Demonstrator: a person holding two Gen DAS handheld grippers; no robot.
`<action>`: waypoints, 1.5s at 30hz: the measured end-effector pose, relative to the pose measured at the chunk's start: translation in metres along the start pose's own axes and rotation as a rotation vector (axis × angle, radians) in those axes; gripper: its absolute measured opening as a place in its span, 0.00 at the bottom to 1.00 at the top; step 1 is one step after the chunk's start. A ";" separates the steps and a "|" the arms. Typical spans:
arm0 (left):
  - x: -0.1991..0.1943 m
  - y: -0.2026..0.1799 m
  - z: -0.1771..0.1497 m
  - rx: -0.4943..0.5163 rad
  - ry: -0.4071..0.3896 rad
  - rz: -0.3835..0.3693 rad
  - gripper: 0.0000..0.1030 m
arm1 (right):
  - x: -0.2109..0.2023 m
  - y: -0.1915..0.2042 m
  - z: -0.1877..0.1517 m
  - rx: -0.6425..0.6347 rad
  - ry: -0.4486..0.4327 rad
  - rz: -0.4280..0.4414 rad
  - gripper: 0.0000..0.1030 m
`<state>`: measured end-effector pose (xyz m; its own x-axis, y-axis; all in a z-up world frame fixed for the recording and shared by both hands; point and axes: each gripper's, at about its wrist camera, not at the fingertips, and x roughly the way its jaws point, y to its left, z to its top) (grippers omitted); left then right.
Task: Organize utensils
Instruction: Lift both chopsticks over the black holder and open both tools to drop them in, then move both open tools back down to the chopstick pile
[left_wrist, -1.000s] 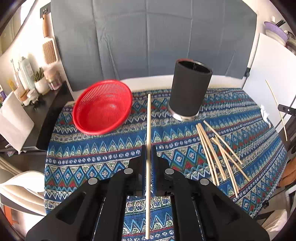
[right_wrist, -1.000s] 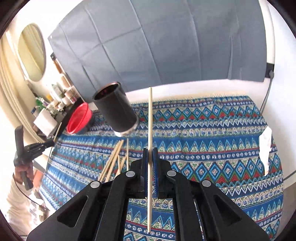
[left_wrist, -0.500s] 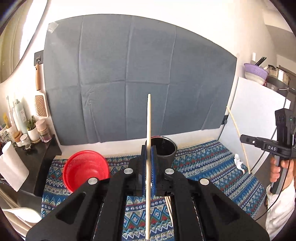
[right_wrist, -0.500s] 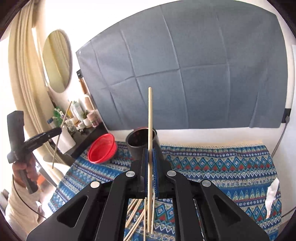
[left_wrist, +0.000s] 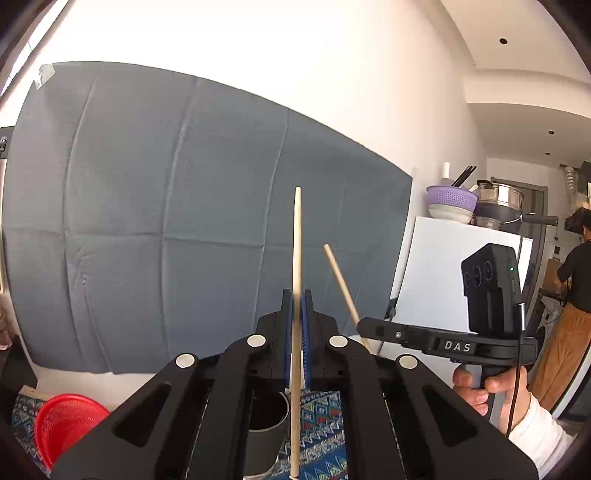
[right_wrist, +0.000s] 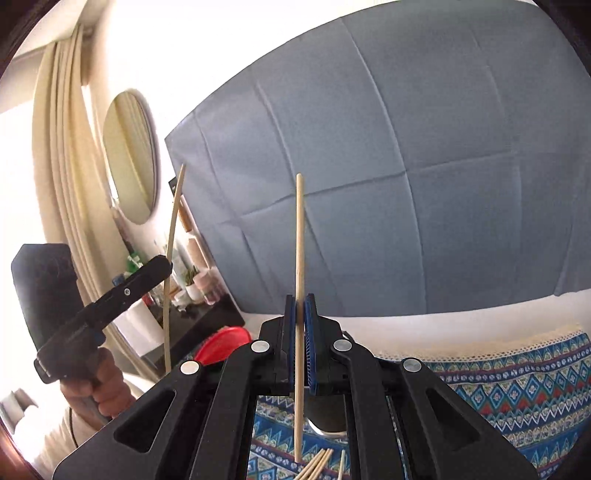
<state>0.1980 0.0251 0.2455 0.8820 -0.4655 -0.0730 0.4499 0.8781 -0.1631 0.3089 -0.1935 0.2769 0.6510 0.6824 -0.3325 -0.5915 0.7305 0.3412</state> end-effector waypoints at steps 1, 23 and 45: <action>0.004 0.001 -0.003 -0.003 -0.023 -0.023 0.05 | 0.006 -0.002 0.001 0.002 -0.008 0.016 0.05; 0.071 0.075 -0.095 -0.140 -0.190 0.076 0.05 | 0.123 -0.035 -0.047 0.017 -0.236 0.015 0.05; 0.030 0.082 -0.071 -0.109 -0.160 0.203 0.94 | 0.079 -0.060 -0.029 0.143 -0.254 -0.102 0.84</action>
<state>0.2515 0.0755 0.1600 0.9673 -0.2506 0.0401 0.2521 0.9303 -0.2664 0.3820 -0.1824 0.2047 0.8122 0.5644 -0.1475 -0.4557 0.7717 0.4436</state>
